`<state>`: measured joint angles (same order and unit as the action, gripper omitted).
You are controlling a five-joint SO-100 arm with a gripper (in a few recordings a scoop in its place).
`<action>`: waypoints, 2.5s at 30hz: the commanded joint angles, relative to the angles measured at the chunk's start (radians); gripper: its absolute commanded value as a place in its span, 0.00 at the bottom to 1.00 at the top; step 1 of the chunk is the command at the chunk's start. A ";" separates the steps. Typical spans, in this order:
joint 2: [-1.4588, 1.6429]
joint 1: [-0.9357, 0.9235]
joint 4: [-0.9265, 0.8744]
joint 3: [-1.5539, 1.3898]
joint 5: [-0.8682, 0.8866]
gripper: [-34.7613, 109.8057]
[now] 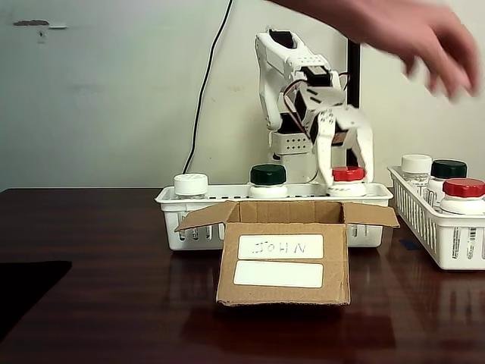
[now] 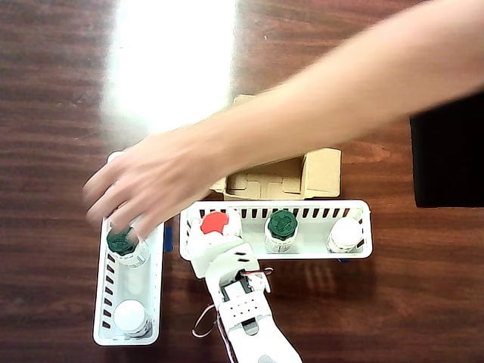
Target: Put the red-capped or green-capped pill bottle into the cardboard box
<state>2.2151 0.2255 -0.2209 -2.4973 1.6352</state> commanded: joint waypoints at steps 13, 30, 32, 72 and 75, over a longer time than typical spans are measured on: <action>0.337 -0.061 -0.048 -0.155 0.040 0.61; 0.140 -0.048 0.156 -0.175 0.029 0.61; 0.104 -0.040 0.183 -0.167 0.025 0.61; 0.425 0.075 -0.758 0.373 -0.072 0.25; 0.327 0.041 -0.790 0.509 -0.069 0.25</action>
<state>2.5940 0.2853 -0.9419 -2.2059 1.5555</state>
